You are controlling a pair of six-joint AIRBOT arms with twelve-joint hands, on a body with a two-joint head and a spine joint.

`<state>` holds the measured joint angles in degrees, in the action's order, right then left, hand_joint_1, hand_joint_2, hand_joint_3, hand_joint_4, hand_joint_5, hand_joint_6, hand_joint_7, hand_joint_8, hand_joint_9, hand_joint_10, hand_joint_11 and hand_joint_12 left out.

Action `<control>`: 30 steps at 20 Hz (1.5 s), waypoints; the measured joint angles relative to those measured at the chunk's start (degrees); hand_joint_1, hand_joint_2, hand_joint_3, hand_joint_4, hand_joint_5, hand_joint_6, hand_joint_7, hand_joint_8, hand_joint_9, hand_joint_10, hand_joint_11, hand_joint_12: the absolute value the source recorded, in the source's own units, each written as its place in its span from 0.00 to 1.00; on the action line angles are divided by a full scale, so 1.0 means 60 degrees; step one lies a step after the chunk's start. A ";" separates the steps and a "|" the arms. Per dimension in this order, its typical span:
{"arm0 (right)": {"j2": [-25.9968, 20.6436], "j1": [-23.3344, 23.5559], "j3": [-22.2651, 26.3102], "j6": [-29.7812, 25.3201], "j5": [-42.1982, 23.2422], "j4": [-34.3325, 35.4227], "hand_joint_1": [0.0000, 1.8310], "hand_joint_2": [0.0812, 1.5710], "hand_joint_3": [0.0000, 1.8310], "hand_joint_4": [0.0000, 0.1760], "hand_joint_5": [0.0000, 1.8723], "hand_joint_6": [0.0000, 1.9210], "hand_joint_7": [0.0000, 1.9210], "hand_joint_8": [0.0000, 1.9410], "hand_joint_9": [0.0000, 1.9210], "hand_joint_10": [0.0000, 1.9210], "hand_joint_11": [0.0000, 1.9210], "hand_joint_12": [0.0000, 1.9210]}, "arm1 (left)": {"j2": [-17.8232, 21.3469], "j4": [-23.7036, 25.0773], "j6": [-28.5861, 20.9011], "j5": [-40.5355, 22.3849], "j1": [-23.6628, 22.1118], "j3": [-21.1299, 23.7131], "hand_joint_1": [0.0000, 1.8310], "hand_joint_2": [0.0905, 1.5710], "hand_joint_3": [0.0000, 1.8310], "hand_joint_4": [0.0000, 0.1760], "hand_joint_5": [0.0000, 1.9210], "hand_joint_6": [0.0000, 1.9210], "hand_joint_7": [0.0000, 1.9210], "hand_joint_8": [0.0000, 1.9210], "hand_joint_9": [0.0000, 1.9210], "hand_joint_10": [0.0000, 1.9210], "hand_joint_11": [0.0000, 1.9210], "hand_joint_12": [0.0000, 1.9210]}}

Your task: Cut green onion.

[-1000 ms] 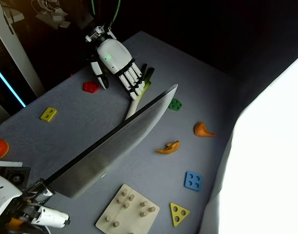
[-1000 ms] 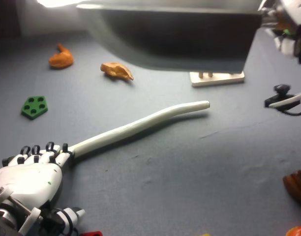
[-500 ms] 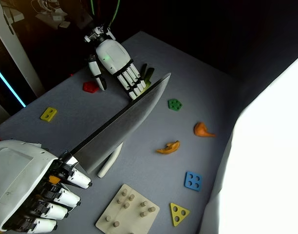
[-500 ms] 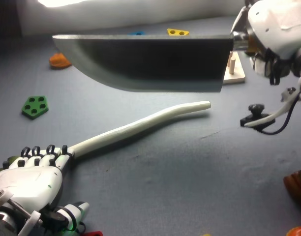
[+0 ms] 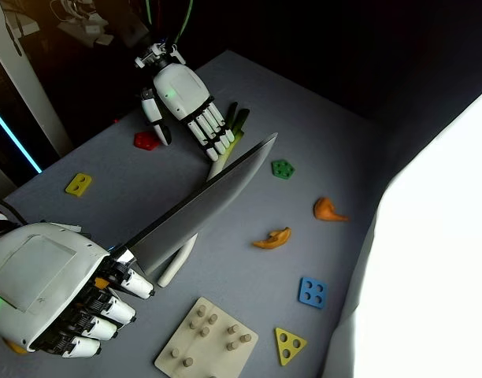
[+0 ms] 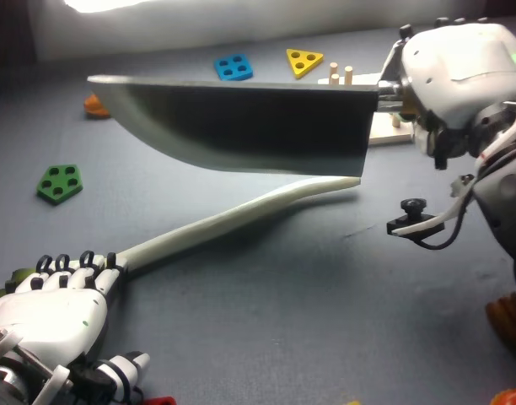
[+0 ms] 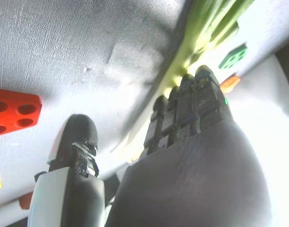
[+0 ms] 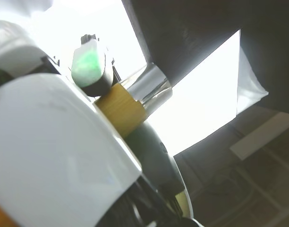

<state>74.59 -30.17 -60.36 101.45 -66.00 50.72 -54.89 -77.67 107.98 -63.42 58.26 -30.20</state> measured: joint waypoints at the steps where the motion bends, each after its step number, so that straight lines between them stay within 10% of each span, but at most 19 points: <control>1: 0.0091 0.0004 -0.0113 0.0044 0.0004 0.0011 0.88 0.62 0.21 1.00 0.71 1.00 0.78 1.00 0.83 1.00 0.84 1.00 | 0.0000 -0.0004 0.0000 0.0007 0.0000 -0.0004 0.25 0.83 0.00 0.00 0.00 0.00 0.00 0.00 0.00 0.00 0.00 0.00; 30: 0.0452 -0.0637 0.0113 0.0124 -0.0535 -0.0506 0.86 0.62 0.24 1.00 0.74 1.00 0.80 1.00 0.85 1.00 0.86 1.00 | 0.0000 0.0004 0.0000 0.0018 0.0000 -0.0004 0.25 0.85 0.00 0.00 0.01 0.00 0.00 0.00 0.00 0.00 0.00 0.00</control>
<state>77.30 -34.00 -59.68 102.19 -69.21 47.68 -54.89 -77.65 107.98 -63.31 58.26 -30.22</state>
